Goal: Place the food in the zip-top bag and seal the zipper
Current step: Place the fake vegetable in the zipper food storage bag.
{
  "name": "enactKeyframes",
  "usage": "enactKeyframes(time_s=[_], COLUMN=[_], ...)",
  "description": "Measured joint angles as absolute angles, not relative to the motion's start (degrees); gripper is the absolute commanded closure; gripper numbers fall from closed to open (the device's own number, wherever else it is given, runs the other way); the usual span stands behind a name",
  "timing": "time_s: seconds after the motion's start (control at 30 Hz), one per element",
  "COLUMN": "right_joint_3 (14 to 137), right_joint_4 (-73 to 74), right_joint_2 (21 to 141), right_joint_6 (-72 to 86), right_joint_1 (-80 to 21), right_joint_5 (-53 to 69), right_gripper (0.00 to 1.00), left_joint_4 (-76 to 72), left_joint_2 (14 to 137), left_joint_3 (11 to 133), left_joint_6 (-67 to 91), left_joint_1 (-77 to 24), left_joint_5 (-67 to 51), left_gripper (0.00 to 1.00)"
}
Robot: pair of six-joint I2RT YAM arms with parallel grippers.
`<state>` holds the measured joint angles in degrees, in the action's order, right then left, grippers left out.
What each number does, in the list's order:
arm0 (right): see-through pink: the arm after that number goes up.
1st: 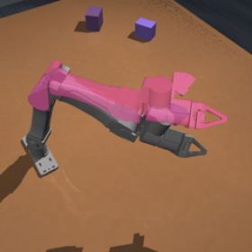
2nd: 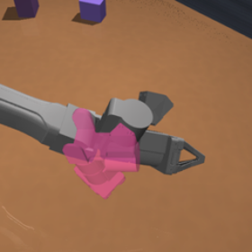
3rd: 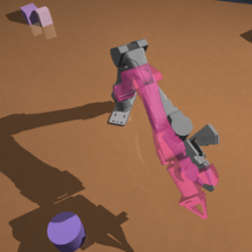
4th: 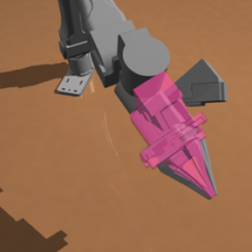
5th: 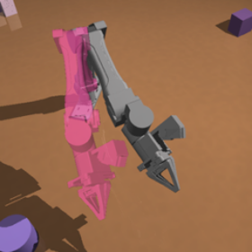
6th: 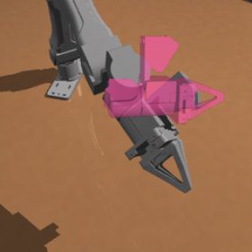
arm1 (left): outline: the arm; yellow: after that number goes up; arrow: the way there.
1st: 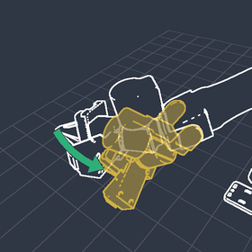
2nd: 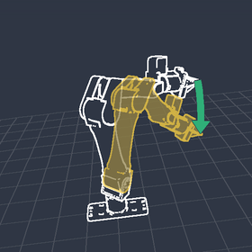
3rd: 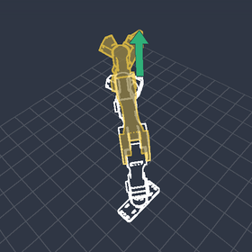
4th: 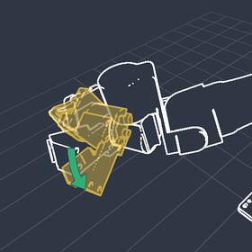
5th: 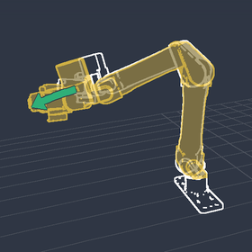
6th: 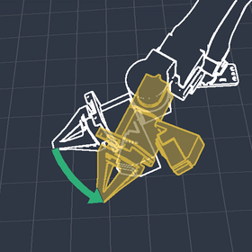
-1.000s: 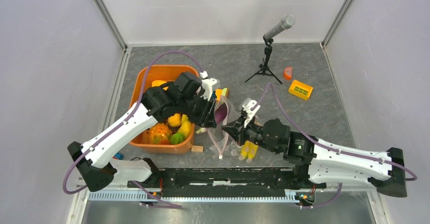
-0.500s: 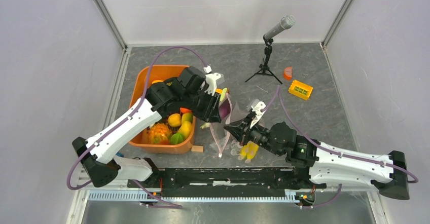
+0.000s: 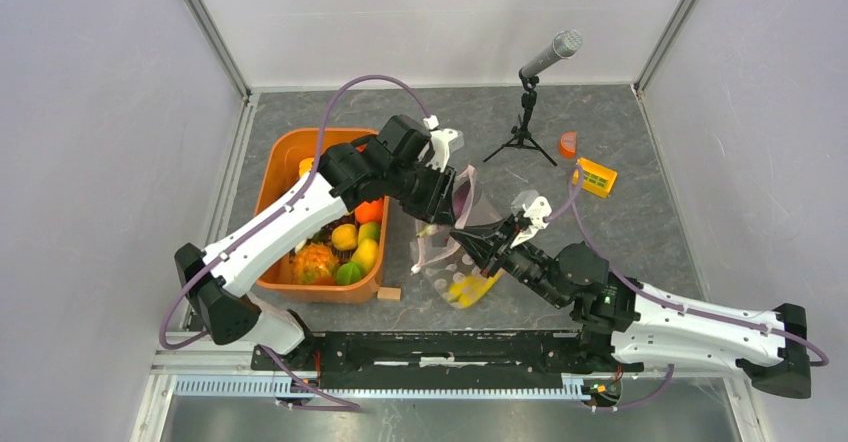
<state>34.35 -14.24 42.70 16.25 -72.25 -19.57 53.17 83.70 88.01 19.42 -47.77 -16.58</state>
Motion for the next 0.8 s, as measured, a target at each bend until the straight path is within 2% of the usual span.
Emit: enactKeyframes(time_s=[0.07, 0.13, 0.3, 0.57, 0.8], right_joint_3=[34.35, 34.35, 33.41, 31.99, 32.16], right_joint_4=[-14.55, -14.63, -15.75, -16.29, -17.08], right_joint_2=[41.98, 41.32, 40.21, 40.25, 40.18], right_joint_6=[15.18, 14.26, 13.04, 11.94, 6.35], right_joint_1=[-72.25, -72.27, -72.27, -72.27, -72.27], right_joint_5=[-19.9, -20.64, -24.36, -34.48, -41.95], right_gripper=[0.99, 0.99, 0.99, 1.0, 0.99], left_joint_4=[53.21, 53.12, 52.53, 50.78, 39.7], left_joint_2=[84.6, 85.3, 85.62, 82.65, 65.06], left_joint_3=[89.36, 90.98, 92.88, 92.49, 80.51], left_joint_6=[19.38, 19.14, 18.26, 15.97, 15.14], left_joint_1=[-47.77, -47.77, -47.77, -47.77, -46.41], left_joint_5=[-16.53, -16.29, -15.4, -12.08, 2.59], left_gripper=[0.37, 0.26, 0.12, 0.0, 0.0])
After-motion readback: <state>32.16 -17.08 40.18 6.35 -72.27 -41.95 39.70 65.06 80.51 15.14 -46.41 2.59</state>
